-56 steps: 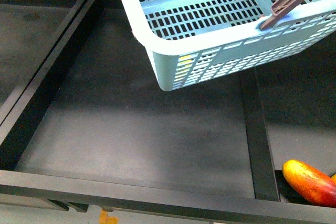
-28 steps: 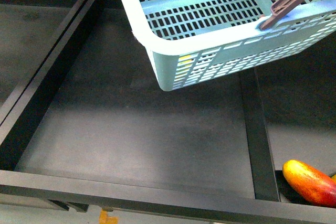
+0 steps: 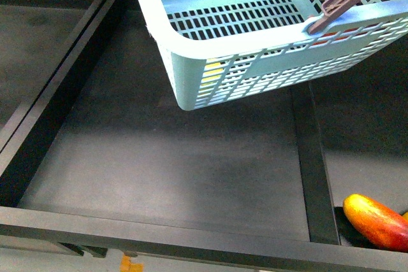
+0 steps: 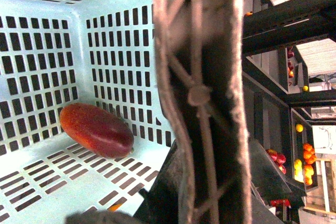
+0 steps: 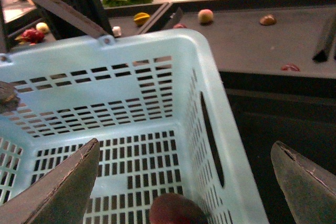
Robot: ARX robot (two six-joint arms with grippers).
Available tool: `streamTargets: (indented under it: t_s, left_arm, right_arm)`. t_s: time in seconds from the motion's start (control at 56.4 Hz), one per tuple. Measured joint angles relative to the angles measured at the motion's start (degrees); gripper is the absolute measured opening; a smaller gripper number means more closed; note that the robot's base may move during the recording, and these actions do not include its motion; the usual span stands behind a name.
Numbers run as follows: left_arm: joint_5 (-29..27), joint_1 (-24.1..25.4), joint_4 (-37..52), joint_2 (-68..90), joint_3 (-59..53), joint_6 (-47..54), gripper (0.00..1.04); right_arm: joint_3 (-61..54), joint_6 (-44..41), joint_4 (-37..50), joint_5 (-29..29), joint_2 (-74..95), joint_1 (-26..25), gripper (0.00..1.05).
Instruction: Pick lemon and mango into basket
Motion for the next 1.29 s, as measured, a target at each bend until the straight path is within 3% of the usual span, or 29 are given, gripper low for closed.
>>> streamTargets:
  t_s: [0.248,0.301,0.372,0.798,0.957,1.046,1.294]
  left_arm:
    - [0.4,0.0,0.0,0.0,0.0,-0.1,0.05]
    - [0.4,-0.1,0.0,0.0,0.0,-0.1,0.05]
    - [0.4,-0.2,0.0,0.0,0.0,-0.1,0.05]
    - [0.2,-0.1,0.0,0.0,0.0,0.0,0.05]
    - [0.3,-0.1,0.0,0.0,0.0,0.0,0.05]
    - [0.3,0.0,0.0,0.0,0.0,-0.1,0.05]
    - [0.2,0.0,0.0,0.0,0.0,-0.1,0.05]
  right_arm:
    - [-5.5,-1.9,-5.2,5.4,-11.3,-3.6,0.95]
    - [-8.4,-2.8,1.2,11.9,-12.0,-2.6,0.86]
    - [-14.2,-3.4,6.7,15.7,-14.1,-1.2,0.72]
    - [-33.1,-4.2,11.4,20.2,-27.8,3.3,0.03]
    - [-37.1,-4.4,11.0,21.3,-32.4,4.5,0.02]
    - [-39.3,-4.4,10.1,25.0,-35.4,7.3,0.02]
    - [-43.2,-4.4,6.7,25.4,-42.6,8.7,0.02]
